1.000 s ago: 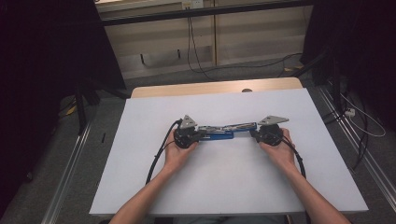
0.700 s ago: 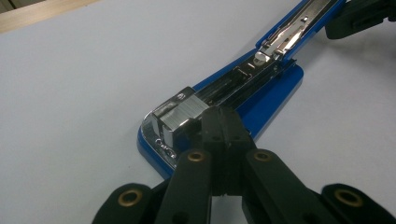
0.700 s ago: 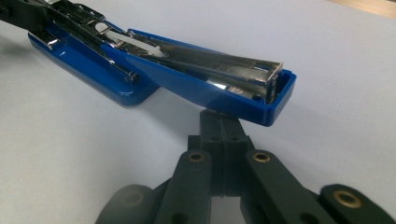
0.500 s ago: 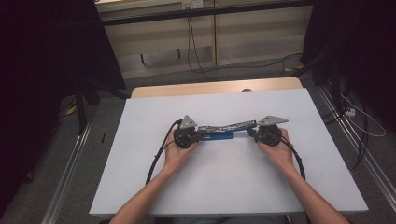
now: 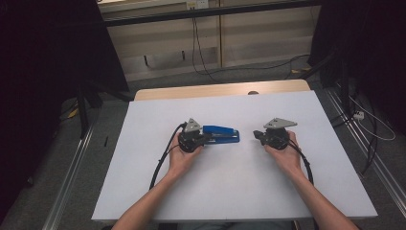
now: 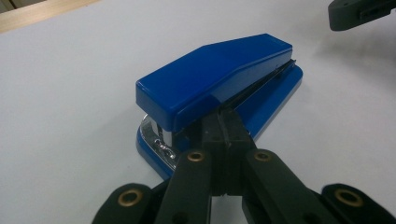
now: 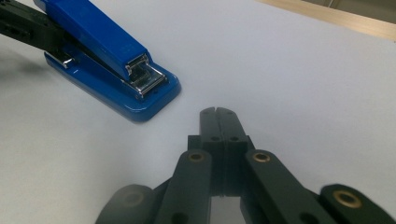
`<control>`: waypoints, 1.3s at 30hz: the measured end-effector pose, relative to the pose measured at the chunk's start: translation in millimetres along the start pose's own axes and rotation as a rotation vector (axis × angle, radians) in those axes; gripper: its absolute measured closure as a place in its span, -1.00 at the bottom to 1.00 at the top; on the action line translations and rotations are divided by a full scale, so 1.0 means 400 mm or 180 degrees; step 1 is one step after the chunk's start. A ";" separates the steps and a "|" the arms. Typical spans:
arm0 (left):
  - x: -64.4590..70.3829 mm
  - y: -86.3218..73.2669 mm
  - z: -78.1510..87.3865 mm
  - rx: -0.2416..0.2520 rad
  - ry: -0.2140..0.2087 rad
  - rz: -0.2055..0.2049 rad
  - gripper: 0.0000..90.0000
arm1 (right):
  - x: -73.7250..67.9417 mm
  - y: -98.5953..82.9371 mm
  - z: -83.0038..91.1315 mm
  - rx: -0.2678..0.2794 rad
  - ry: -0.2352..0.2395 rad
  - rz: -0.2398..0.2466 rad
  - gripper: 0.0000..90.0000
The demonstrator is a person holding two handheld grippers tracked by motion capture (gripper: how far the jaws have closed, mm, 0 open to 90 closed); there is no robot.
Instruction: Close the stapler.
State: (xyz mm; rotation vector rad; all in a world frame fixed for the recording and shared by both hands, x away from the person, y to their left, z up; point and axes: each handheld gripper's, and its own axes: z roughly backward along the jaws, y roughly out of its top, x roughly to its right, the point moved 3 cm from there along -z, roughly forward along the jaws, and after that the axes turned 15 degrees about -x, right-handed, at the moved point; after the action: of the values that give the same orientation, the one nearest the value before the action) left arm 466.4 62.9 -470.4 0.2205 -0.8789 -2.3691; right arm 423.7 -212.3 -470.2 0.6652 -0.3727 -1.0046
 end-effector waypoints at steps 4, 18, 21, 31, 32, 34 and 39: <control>-0.002 -0.001 0.003 -0.0015 -0.0001 -0.0005 1.00 | 0.004 0.001 0.006 0.0053 0.0015 -0.0036 1.00; 0.021 -0.010 0.012 0.0001 -0.0136 0.0082 0.94 | 0.014 0.001 0.028 0.0201 0.0064 -0.0209 0.85; 0.021 -0.017 0.019 0.0013 -0.0141 0.0090 0.91 | 0.017 0.002 0.033 0.0231 0.0065 -0.0244 0.78; 0.008 -0.013 0.043 0.0091 -0.0120 0.0149 0.68 | 0.007 0.002 0.034 0.0271 0.0092 -0.0245 0.40; 0.006 -0.014 0.045 0.0099 -0.0123 0.0160 0.67 | 0.004 0.002 0.034 0.0265 0.0098 -0.0238 0.37; 0.002 -0.017 0.049 0.0107 -0.0111 0.0180 0.63 | 0.000 0.003 0.035 0.0280 0.0108 -0.0234 0.26; 0.000 -0.022 0.060 0.0113 -0.0079 0.0190 0.33 | -0.008 0.005 0.039 0.0312 0.0149 -0.0229 0.00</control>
State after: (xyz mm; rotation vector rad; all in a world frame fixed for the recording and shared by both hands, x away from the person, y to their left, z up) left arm 454.0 81.3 -457.4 0.1768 -0.9270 -2.3071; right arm 414.7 -214.1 -457.2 0.7938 -0.3607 -1.0421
